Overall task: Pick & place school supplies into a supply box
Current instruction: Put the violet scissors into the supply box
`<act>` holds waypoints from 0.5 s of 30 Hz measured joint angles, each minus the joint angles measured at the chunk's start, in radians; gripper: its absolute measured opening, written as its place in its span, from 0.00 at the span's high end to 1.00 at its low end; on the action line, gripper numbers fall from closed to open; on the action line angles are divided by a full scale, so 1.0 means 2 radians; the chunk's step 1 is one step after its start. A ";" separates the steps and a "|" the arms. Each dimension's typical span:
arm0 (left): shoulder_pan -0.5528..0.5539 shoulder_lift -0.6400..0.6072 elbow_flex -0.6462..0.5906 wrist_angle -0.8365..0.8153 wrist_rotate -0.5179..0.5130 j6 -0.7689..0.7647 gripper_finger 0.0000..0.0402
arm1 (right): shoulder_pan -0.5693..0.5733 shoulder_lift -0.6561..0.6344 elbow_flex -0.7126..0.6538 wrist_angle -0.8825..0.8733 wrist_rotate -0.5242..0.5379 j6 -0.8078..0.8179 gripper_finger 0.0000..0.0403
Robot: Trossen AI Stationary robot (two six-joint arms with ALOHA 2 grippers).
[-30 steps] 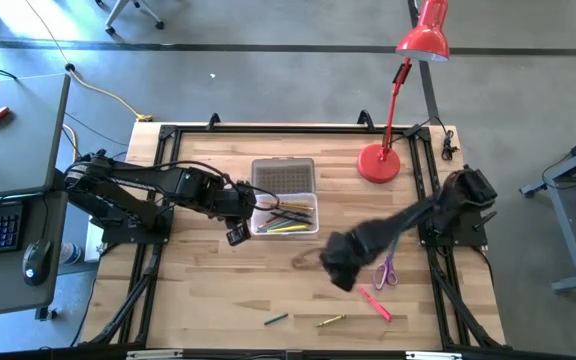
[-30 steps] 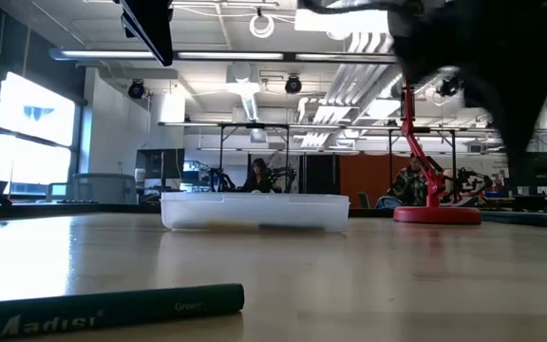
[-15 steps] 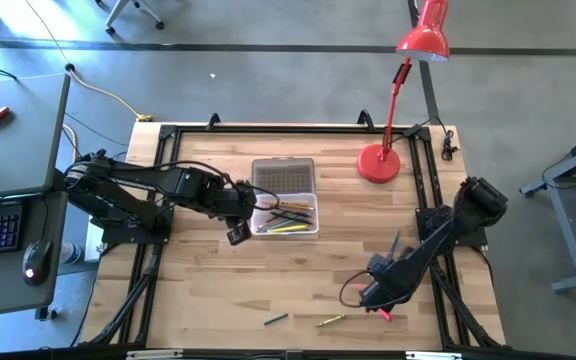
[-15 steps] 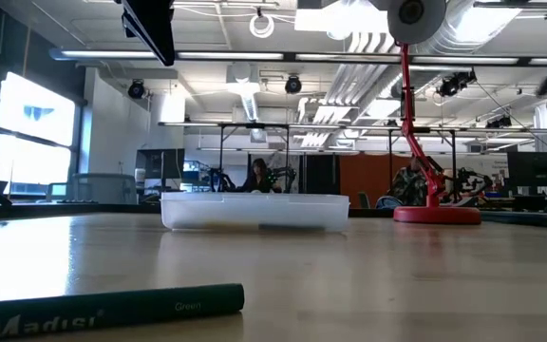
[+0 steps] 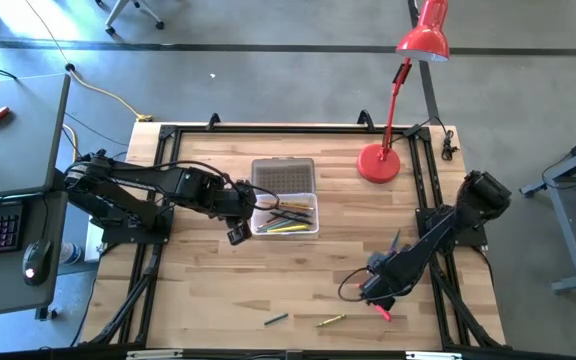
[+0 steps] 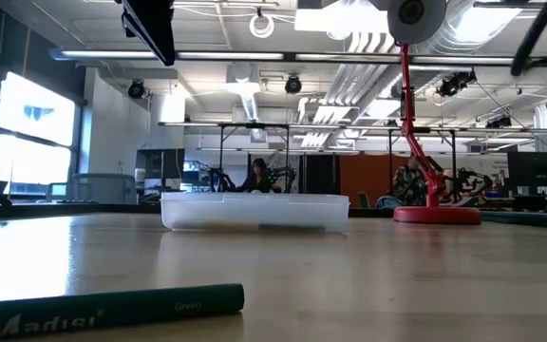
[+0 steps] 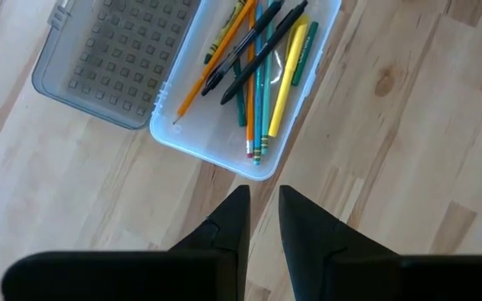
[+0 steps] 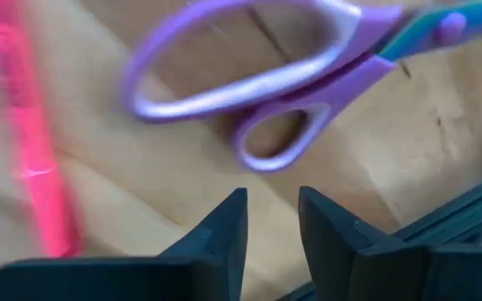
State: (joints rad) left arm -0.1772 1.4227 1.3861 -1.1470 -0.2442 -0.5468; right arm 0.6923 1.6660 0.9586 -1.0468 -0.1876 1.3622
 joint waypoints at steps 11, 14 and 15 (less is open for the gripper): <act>0.000 0.000 0.000 0.001 0.000 0.000 0.76 | 0.001 -0.049 -0.031 0.001 0.065 0.082 0.81; 0.000 0.000 0.000 0.001 0.000 0.000 0.76 | 0.001 -0.048 -0.058 0.061 0.054 0.090 0.82; 0.000 0.000 0.000 0.001 0.000 0.000 0.76 | 0.001 -0.048 -0.068 0.084 0.055 0.091 0.83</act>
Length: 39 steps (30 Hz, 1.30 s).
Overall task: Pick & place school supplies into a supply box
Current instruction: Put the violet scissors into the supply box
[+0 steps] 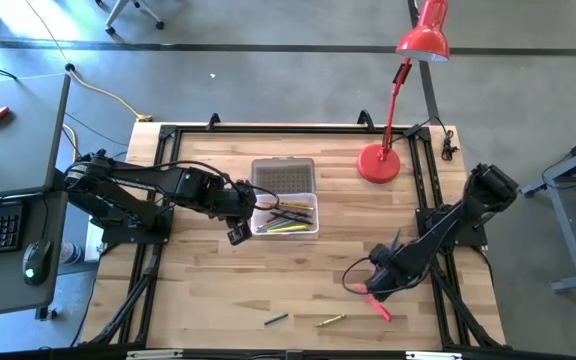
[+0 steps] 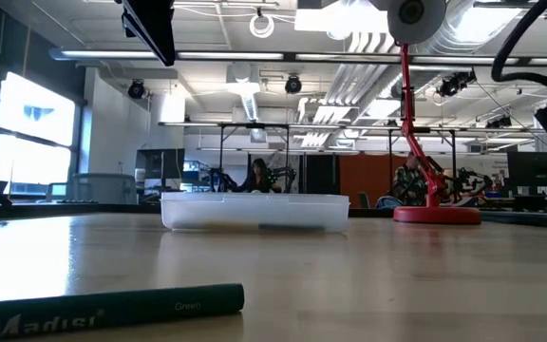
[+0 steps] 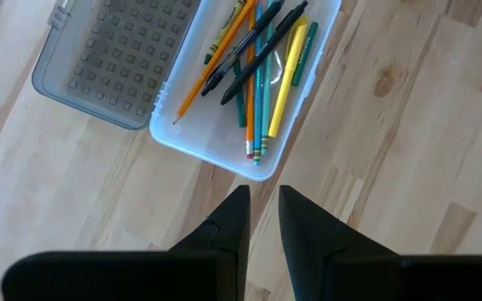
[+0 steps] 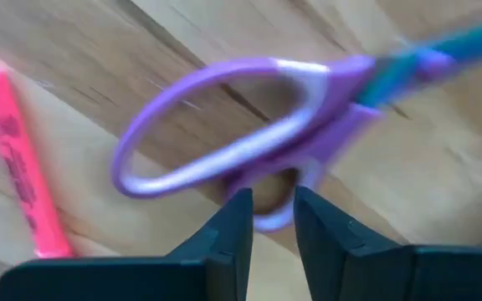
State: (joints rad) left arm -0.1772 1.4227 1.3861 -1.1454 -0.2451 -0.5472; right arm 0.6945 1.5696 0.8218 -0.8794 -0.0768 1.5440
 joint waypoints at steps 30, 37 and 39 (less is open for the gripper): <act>0.000 0.000 0.000 0.000 0.000 0.000 0.76 | -0.003 -0.026 0.010 -0.005 -0.002 -0.004 0.83; 0.000 0.000 0.000 0.000 0.000 0.000 0.76 | -0.004 -0.026 0.002 -0.019 0.020 0.017 0.76; 0.000 0.000 0.000 0.000 0.000 0.000 0.76 | -0.004 -0.026 -0.006 -0.009 0.024 0.029 0.74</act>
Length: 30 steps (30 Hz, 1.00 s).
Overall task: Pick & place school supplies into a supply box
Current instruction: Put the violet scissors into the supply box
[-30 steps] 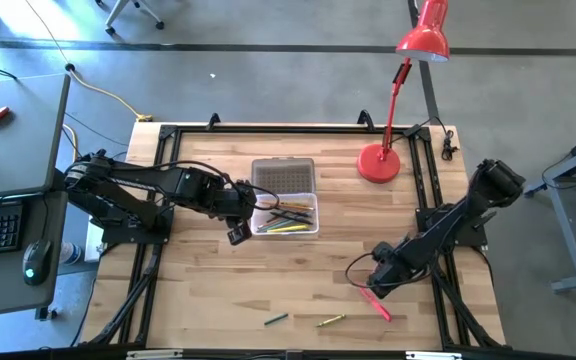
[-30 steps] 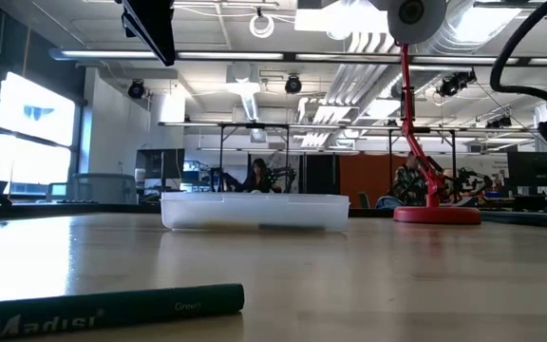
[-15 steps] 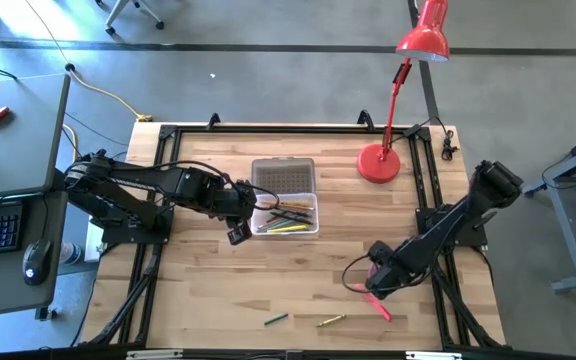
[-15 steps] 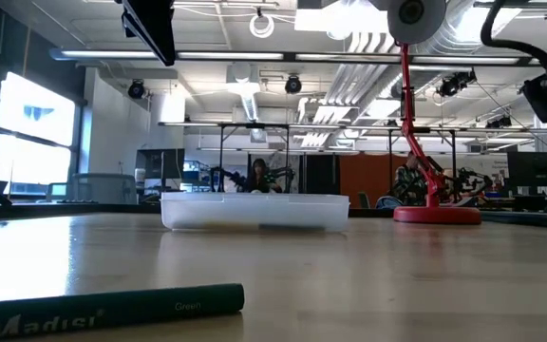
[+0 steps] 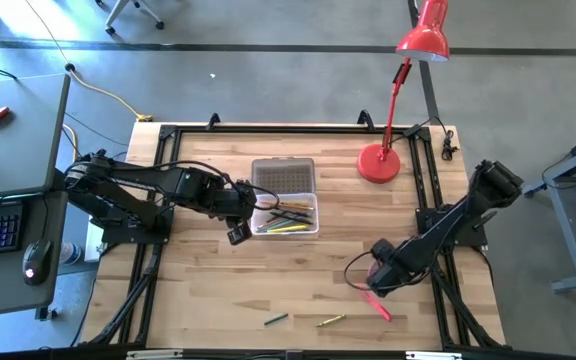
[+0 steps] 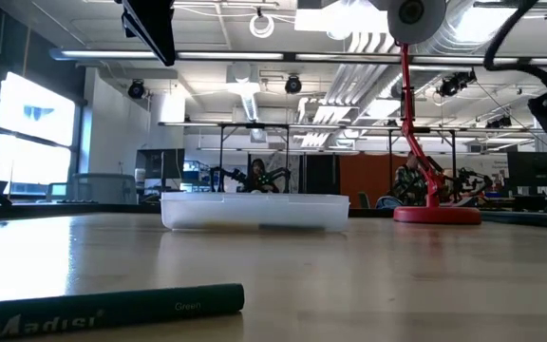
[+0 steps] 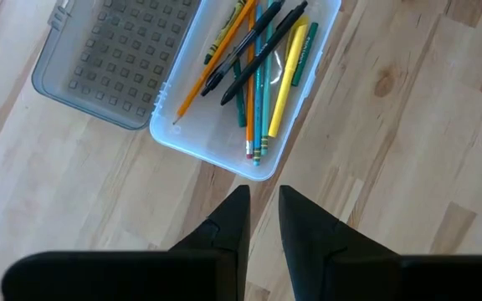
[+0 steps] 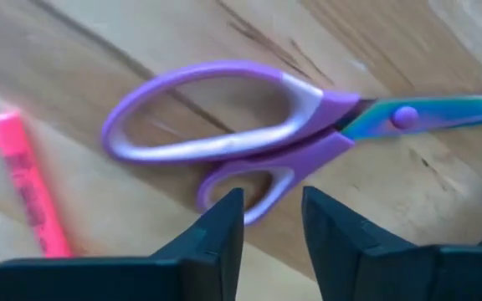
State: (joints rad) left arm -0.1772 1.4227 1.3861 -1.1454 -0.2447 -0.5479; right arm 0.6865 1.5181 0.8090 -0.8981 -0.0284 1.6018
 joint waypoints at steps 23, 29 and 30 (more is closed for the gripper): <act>0.000 0.000 0.000 0.014 -0.001 0.004 0.76 | -0.016 0.003 -0.027 0.049 0.071 -0.036 0.96; 0.000 0.000 0.000 0.022 -0.002 0.010 0.76 | -0.061 0.002 0.044 0.041 0.213 -0.153 0.99; 0.000 0.000 0.000 0.023 -0.002 0.010 0.76 | -0.073 0.001 0.056 0.048 0.235 -0.181 0.98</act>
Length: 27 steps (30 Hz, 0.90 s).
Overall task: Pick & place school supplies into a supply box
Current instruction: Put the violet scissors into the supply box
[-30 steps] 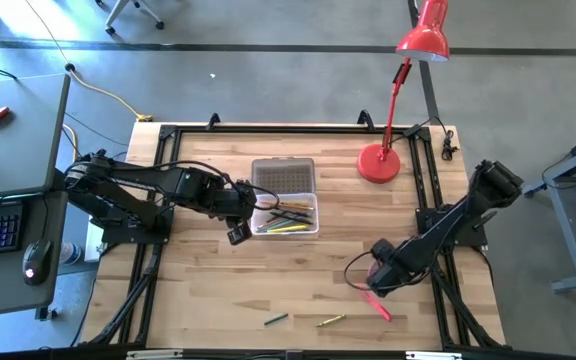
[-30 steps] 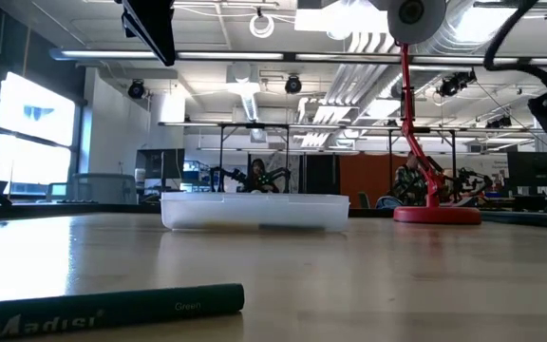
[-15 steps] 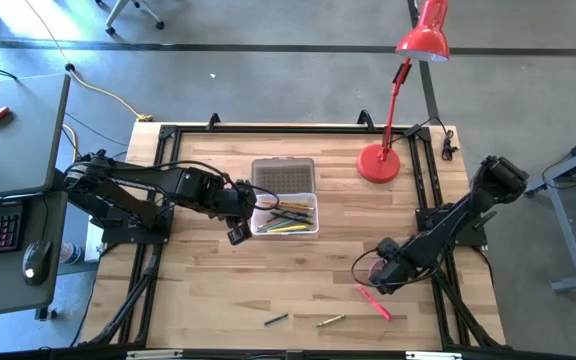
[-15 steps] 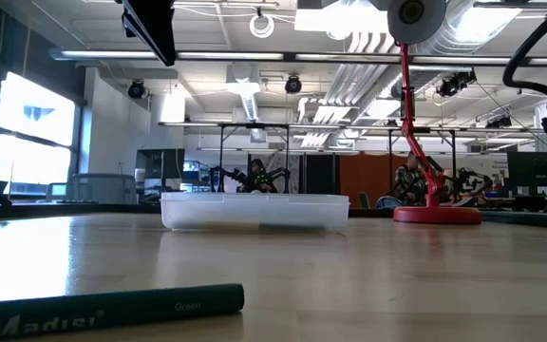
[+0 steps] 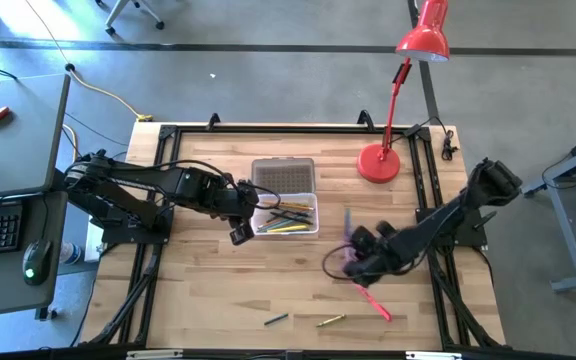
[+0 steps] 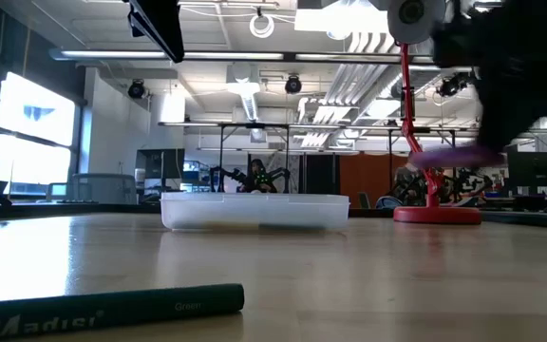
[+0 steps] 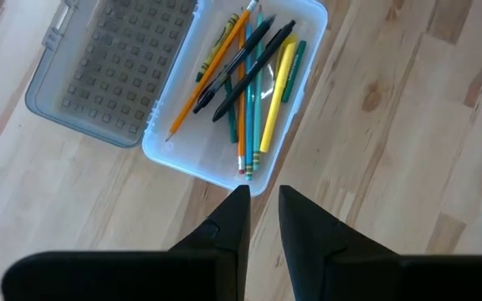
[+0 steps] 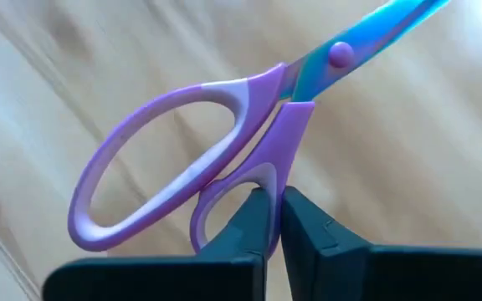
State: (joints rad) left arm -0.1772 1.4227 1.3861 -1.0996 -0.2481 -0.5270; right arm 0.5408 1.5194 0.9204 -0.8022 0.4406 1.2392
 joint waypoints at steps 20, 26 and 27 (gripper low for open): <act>0.000 0.000 0.000 0.000 0.000 0.021 0.76 | -0.241 0.073 0.064 0.250 -0.111 -0.694 1.00; 0.000 0.000 0.000 0.006 0.000 0.022 0.76 | -0.302 0.080 0.080 0.283 -0.174 -0.741 1.00; 0.000 0.000 0.000 0.006 0.000 0.022 0.76 | -0.307 0.085 0.081 0.282 -0.183 -0.764 1.00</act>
State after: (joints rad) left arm -0.1772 1.4227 1.3861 -1.0881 -0.2478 -0.4828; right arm -0.0737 1.6903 1.0834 -0.2390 0.0754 -0.2897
